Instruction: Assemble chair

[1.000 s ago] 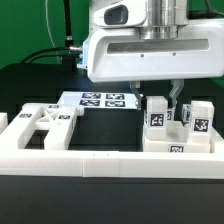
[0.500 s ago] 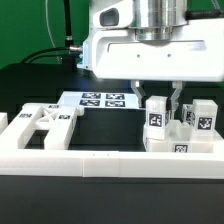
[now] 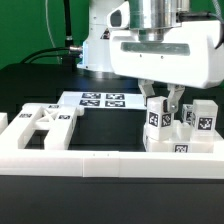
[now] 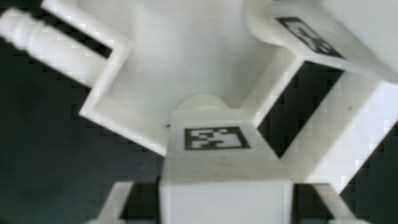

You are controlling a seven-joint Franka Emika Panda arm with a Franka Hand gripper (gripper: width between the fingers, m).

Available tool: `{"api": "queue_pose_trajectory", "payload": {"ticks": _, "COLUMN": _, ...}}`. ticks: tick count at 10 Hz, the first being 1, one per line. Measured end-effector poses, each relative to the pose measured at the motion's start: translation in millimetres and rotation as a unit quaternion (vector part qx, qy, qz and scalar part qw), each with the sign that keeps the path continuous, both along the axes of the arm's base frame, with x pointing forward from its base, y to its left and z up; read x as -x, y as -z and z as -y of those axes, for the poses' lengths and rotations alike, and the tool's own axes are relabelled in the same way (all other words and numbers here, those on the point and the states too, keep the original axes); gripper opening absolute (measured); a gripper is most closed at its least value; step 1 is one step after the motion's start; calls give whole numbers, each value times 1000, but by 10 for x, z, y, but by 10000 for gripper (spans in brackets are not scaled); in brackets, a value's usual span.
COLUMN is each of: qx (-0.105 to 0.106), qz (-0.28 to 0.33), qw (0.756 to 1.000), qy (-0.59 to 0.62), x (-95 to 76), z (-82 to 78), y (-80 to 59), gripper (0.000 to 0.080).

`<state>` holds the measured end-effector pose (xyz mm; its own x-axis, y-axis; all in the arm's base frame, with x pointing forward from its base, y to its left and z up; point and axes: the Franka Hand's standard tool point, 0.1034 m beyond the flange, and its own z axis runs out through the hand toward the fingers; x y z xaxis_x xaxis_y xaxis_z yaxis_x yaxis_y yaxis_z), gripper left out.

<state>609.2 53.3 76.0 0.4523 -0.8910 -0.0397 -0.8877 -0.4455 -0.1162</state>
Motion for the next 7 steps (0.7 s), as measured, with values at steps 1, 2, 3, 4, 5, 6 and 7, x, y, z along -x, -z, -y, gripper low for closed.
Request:
{"api": "queue_pose_trajectory", "payload": {"ticks": 1, "qx": -5, "qz": -2, "qw": 1000, "qy": 31, "x": 1, "z": -9, "y": 2, "gripper": 338}}
{"api": "queue_pose_trajectory", "payload": {"ticks": 2, "qx": -12, "qz": -5, "qw": 998, "qy": 63, "x": 2, "z": -27, "y": 3, "gripper": 473}}
{"api": "queue_pose_trajectory", "payload": {"ticks": 3, "qx": -9, "qz": -3, "qw": 999, "qy": 42, "x": 2, "z": -23, "y": 3, "gripper": 473}}
{"api": "queue_pose_trajectory", "payload": {"ticks": 4, "qx": -5, "qz": 1, "qw": 1000, "qy": 1, "x": 1, "z": -15, "y": 3, "gripper": 609}}
{"api": "queue_pose_trajectory", "payload": {"ticks": 5, "qx": -2, "qz": 3, "qw": 1000, "qy": -25, "x": 3, "z": -20, "y": 8, "gripper": 638}}
{"api": "queue_pose_trajectory", "payload": {"ticks": 6, "qx": 6, "qz": 8, "qw": 996, "qy": -85, "x": -5, "z": -18, "y": 2, "gripper": 638}}
{"api": "queue_pose_trajectory", "payload": {"ticks": 7, "qx": 10, "qz": 12, "qw": 992, "qy": -125, "x": -11, "z": -18, "y": -2, "gripper": 647}}
